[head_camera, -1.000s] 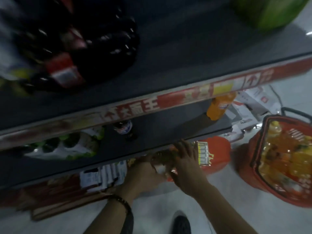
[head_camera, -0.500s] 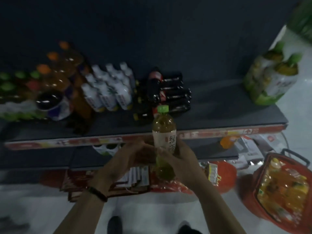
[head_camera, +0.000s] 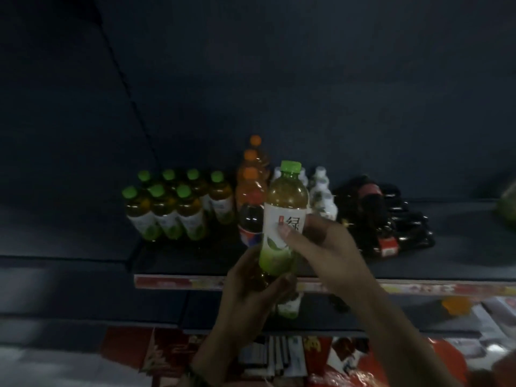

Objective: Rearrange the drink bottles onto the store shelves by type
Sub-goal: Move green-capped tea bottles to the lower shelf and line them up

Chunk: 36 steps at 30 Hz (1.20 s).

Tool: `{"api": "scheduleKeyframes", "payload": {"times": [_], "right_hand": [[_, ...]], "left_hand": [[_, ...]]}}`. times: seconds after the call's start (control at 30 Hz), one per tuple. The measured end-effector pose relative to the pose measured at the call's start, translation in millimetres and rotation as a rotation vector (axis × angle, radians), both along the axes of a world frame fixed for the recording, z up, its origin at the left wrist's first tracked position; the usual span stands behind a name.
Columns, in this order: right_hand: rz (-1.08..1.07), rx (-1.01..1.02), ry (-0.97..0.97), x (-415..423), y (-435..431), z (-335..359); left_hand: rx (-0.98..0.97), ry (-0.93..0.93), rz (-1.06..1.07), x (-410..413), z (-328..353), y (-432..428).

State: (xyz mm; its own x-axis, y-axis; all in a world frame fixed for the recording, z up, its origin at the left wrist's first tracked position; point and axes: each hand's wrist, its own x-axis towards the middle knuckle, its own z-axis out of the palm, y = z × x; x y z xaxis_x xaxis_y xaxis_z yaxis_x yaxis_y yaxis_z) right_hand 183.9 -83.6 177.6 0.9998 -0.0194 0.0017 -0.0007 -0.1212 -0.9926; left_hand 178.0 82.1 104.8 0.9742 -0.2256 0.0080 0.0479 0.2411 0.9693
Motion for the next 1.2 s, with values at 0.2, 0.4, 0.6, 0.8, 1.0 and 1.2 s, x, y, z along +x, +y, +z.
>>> {"api": "scheduleKeyframes", "payload": {"times": [0.2,0.4,0.6,0.8,1.0,1.2], "right_hand": [[0.03,-0.109,-0.141,56,75,33],[0.016,-0.35,-0.233,104,115,65],[-0.008,-0.489,-0.253,137,130,80],[0.075,-0.612,-0.193,157,130,80],[0.145,-0.903,-0.149,180,134,42],[0.2,-1.153,-0.063,193,150,21]], "left_hand": [[0.003,-0.078,-0.103,44,14,96],[0.03,-0.096,-0.143,83,15,139],[0.173,-0.197,-0.141,106,11,157],[0.768,-0.676,0.088,130,18,165],[1.071,-0.763,0.485,160,7,179],[1.386,-0.705,0.223,172,-16,170]]}}
